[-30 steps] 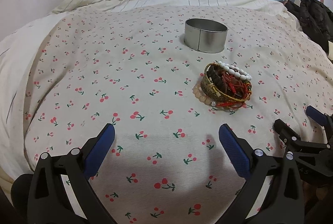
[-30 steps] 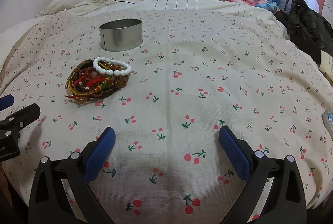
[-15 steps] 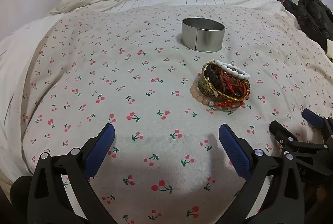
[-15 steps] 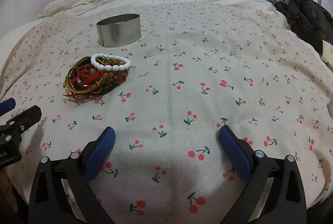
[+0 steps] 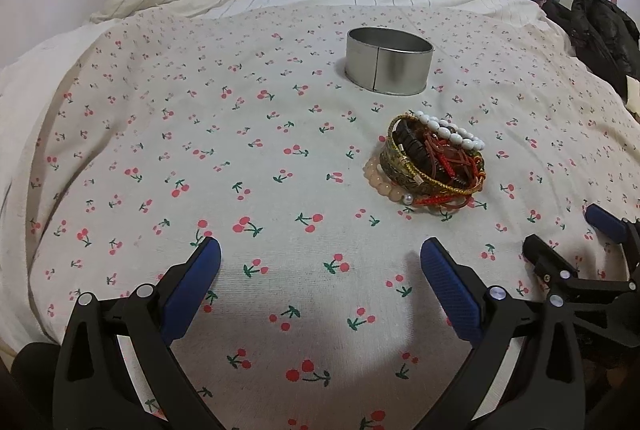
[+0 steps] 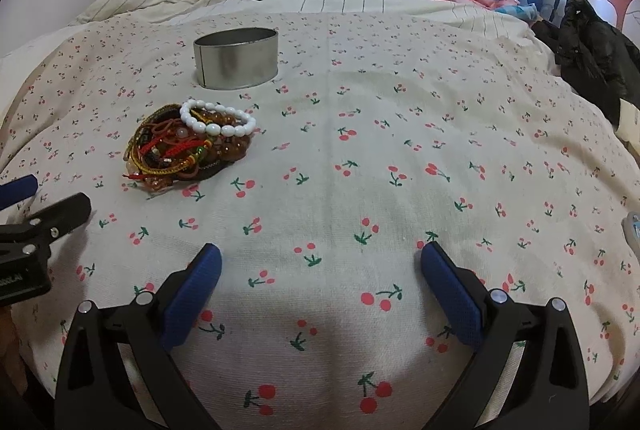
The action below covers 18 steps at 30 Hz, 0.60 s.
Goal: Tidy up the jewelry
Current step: 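Lower the right gripper onto the white bead bracelet and close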
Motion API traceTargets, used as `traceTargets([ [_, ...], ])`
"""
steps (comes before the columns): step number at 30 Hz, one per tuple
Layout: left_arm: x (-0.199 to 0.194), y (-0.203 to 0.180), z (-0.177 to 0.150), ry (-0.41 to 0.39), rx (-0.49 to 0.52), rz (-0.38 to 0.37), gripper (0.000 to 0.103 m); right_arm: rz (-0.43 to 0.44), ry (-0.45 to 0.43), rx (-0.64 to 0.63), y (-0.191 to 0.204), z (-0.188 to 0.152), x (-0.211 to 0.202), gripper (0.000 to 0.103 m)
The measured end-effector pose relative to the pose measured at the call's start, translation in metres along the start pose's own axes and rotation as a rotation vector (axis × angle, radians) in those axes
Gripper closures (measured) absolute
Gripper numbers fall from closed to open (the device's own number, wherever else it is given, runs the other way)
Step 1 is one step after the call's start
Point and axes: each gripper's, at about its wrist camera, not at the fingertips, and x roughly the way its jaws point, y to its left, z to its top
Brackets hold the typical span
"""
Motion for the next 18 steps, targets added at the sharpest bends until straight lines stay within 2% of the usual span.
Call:
traceTargets([
  [4,0.004,0.001,0.001,0.003,-0.004,-0.006,0.006,-0.027,-0.071,0.0,-0.001,0.005,-0.013,0.007],
  [8,0.007,0.002,0.004,0.004,0.0,-0.014,0.006,-0.018,-0.144,0.003,-0.003,0.015,-0.027,0.007],
  [18,0.021,0.001,0.023,0.01,0.027,-0.046,0.006,0.119,-0.124,0.021,-0.005,0.042,-0.016,0.007],
])
